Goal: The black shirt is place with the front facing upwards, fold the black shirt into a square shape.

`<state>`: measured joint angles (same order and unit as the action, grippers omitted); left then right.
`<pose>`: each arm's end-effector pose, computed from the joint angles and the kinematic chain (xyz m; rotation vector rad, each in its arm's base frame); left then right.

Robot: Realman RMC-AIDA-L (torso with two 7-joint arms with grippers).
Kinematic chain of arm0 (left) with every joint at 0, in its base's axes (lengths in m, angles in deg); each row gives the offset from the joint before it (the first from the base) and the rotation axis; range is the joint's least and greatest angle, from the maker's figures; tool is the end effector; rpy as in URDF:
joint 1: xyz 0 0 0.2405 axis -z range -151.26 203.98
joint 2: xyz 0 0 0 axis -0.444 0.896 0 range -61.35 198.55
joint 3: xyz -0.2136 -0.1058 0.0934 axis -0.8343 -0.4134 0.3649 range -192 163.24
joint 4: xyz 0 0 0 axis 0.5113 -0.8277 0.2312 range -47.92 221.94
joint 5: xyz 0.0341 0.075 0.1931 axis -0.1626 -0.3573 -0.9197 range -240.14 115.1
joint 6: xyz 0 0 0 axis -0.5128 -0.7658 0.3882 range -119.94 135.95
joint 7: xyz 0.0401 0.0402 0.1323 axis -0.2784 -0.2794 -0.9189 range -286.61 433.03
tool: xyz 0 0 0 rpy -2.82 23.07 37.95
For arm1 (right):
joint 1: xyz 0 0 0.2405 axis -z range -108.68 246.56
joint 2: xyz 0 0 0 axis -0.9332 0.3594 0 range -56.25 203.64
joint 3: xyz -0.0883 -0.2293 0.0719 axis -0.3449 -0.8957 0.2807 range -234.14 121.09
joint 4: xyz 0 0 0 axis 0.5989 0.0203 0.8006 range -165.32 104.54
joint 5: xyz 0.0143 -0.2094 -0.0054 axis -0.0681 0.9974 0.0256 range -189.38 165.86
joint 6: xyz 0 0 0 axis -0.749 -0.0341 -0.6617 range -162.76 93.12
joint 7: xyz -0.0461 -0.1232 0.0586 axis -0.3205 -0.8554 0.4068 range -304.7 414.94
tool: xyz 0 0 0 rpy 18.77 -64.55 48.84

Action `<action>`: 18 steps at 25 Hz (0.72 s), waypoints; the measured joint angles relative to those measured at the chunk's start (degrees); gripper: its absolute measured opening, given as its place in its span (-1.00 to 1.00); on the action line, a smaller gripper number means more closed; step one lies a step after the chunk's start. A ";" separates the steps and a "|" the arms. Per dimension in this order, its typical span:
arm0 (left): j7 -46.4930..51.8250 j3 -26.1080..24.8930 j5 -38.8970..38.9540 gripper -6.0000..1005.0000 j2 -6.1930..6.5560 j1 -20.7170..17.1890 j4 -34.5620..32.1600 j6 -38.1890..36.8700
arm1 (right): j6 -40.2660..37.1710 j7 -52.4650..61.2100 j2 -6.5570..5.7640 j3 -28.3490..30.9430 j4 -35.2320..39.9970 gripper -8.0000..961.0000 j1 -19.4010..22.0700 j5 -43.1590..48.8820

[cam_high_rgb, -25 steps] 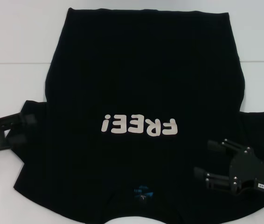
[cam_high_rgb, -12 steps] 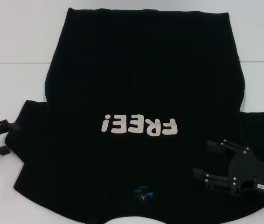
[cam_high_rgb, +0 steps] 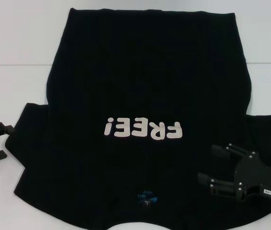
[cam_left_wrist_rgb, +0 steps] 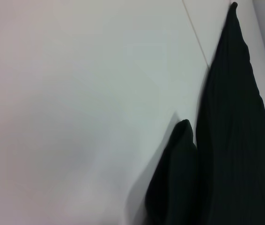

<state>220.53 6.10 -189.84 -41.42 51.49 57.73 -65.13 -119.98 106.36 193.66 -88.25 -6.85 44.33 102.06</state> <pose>-0.3909 0.3162 0.0719 -1.4073 -2.2131 -0.8118 0.3084 0.2846 -0.0342 -2.5869 0.4409 0.7104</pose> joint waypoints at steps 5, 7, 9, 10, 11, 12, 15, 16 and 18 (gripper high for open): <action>0.09 0.03 -0.16 0.71 -0.17 0.29 0.01 0.13 | -0.01 0.00 0.00 0.00 -0.07 0.86 0.00 0.00; 0.10 0.17 -0.28 0.71 -0.23 0.35 0.02 0.49 | -0.01 0.00 0.00 0.00 -0.07 0.86 0.00 0.00; 0.11 0.27 -0.29 0.71 -0.30 0.36 0.08 0.84 | -0.01 0.00 0.00 0.00 -0.07 0.86 0.00 0.00; 0.06 0.23 -0.29 0.71 -0.33 0.36 0.44 1.07 | -0.01 0.00 0.00 0.00 -0.07 0.86 0.01 0.00; 0.06 0.23 -0.29 0.71 -0.33 0.36 0.44 1.07 | -0.01 0.00 0.00 0.00 -0.07 0.87 0.03 0.00; -0.08 0.16 -0.28 0.71 -0.33 0.35 0.87 1.13 | -0.01 0.00 0.00 0.00 -0.07 0.87 0.05 0.00; -0.27 0.25 -0.13 0.71 -0.31 0.38 1.20 1.16 | -0.01 0.00 0.01 0.00 -0.07 0.86 0.07 0.00; -0.29 0.33 -0.08 0.71 -0.30 0.43 1.22 1.19 | -0.01 0.00 0.02 0.00 -0.07 0.86 0.08 0.00; -0.30 0.39 0.01 0.71 -0.31 0.58 1.23 1.24 | -0.01 0.00 0.07 0.00 -0.08 0.86 0.09 0.00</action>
<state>220.23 6.48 -189.83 -41.73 52.07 58.96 -63.89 -119.99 106.36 193.73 -88.25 -6.93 44.41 102.05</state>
